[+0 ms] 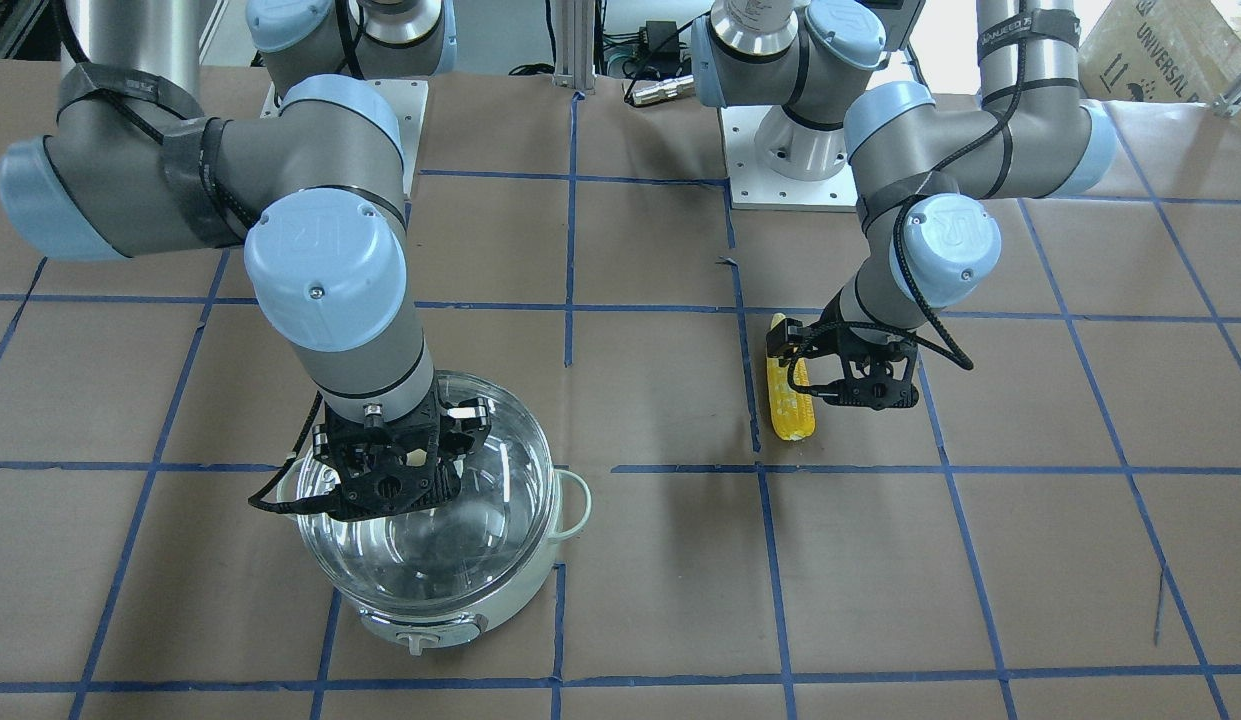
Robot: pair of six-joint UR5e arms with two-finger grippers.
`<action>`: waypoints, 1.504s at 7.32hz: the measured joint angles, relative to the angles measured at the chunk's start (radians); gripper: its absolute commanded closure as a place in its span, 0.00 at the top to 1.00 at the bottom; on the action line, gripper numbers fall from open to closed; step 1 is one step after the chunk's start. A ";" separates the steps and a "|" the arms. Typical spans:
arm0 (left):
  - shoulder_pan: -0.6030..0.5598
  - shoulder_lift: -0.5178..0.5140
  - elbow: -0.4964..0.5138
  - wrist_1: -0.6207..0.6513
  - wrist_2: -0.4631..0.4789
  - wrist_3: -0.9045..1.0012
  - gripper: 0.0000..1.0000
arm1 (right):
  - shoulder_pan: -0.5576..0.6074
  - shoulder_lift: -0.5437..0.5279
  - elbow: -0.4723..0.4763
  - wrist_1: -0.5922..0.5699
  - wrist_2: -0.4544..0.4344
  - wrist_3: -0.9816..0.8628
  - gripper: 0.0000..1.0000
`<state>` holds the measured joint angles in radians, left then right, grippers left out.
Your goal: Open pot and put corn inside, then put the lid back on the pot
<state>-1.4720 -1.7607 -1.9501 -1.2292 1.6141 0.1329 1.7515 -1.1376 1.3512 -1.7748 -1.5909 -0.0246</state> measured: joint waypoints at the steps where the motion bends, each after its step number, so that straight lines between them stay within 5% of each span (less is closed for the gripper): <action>1: -0.001 -0.023 -0.024 0.047 -0.001 0.004 0.98 | -0.002 -0.015 -0.015 0.040 0.000 0.000 0.48; 2: 0.000 -0.048 -0.058 0.116 -0.001 0.009 0.94 | -0.008 -0.046 -0.017 0.075 0.000 -0.001 0.47; 4: 0.001 -0.108 -0.106 0.256 -0.024 0.018 0.33 | -0.026 -0.180 0.028 0.148 -0.002 -0.019 0.45; 7: 0.000 -0.107 -0.099 0.276 -0.036 0.013 0.27 | -0.137 -0.439 0.284 0.147 0.001 -0.077 0.42; 9: -0.013 -0.073 -0.045 0.213 -0.044 -0.001 0.27 | -0.197 -0.497 0.342 0.151 0.009 -0.100 0.37; 11: -0.071 -0.053 0.123 0.024 -0.111 -0.107 0.27 | -0.204 -0.506 0.351 0.153 0.009 -0.101 0.37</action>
<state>-1.5427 -1.8140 -1.8269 -1.2056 1.5029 0.0254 1.5471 -1.6433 1.7017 -1.6216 -1.5821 -0.1255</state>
